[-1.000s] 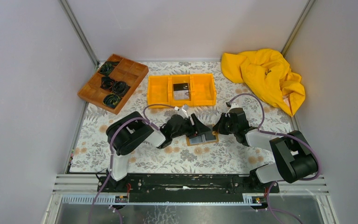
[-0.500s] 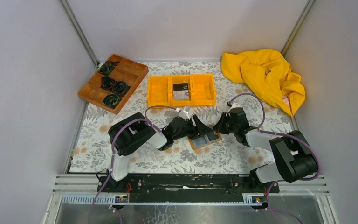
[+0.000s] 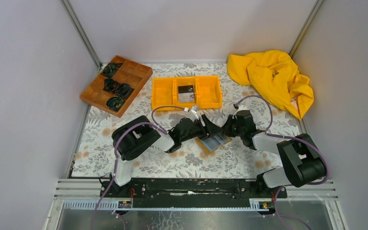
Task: Take the credit cards out of the card holder
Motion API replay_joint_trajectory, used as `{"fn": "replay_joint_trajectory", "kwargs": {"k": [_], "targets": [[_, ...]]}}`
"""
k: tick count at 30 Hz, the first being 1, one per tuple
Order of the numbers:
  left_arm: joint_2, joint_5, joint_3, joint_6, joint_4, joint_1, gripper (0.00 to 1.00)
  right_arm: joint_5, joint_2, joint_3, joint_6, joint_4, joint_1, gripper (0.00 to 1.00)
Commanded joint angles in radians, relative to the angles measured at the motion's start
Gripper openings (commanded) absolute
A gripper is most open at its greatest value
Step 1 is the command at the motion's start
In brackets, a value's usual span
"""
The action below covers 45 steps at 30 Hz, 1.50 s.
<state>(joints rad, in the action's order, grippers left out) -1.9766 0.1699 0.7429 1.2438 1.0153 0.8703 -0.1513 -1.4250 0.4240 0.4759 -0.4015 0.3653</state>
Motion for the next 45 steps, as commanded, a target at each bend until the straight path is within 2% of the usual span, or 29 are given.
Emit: {"fn": "replay_joint_trajectory", "kwargs": {"k": [1, 19, 33, 45], "targets": [[-0.018, -0.089, 0.035, 0.022, 0.099, -0.005, 0.66, -0.089, -0.014, 0.008, 0.009, 0.07, 0.019, 0.0], [-0.039, -0.133, -0.02, 0.125, 0.023, -0.004, 0.65, -0.091, -0.015, 0.007, 0.011, 0.067, 0.018, 0.0], [-0.077, -0.148, 0.006, 0.147, 0.008, -0.004, 0.63, -0.096, -0.023, 0.008, 0.012, 0.066, 0.019, 0.0], [-0.008, -0.133, -0.13, 0.106, 0.068, -0.021, 0.63, -0.097, -0.025, 0.012, 0.012, 0.067, 0.019, 0.0]]}}
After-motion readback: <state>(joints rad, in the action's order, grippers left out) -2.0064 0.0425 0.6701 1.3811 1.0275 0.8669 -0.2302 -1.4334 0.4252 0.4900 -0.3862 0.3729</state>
